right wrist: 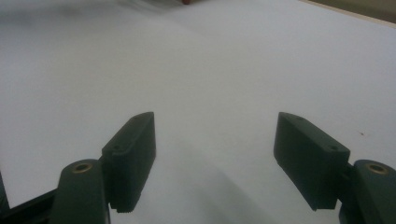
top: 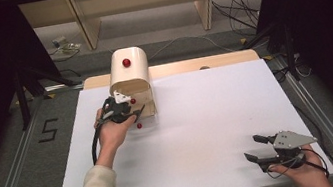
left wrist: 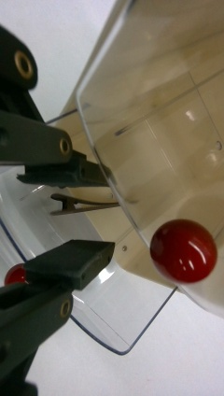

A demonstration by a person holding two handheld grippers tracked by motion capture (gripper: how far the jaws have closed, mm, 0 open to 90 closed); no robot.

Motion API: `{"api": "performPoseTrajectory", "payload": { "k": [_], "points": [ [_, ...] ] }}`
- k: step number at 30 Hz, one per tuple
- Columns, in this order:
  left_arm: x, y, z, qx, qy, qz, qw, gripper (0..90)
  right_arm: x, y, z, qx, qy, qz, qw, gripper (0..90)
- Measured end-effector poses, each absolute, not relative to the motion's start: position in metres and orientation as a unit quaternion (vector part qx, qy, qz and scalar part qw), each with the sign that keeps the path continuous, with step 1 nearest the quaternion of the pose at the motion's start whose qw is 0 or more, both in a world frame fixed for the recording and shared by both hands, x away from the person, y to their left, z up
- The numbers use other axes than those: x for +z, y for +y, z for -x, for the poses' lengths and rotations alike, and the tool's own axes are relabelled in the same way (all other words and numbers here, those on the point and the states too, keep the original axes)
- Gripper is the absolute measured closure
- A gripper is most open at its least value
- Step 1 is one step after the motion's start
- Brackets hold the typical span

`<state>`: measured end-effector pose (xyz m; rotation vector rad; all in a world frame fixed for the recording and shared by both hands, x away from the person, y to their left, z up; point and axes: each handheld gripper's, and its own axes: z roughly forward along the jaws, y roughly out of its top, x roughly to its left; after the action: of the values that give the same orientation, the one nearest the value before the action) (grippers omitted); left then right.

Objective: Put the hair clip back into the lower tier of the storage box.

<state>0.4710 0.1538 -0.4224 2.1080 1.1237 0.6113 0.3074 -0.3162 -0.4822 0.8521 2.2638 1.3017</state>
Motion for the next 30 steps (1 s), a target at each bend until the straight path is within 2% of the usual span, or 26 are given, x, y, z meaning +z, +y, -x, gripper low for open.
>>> {"api": "performPoseTrajectory", "payload": {
  "k": [6,12,30],
  "points": [
    [-0.415,0.162,-0.463,0.241,0.45,-0.796,0.326,48.9,-0.482,-0.316,-0.307,0.463,0.809,-0.305,0.195,30.5],
    [-0.409,0.175,-0.455,0.252,0.463,-0.782,0.331,41.3,-0.483,-0.315,-0.307,0.463,0.81,-0.304,0.195,30.5],
    [-0.397,0.184,-0.437,0.263,0.455,-0.766,0.371,29.2,-0.482,-0.315,-0.307,0.463,0.809,-0.306,0.195,30.4]
  ]
}}
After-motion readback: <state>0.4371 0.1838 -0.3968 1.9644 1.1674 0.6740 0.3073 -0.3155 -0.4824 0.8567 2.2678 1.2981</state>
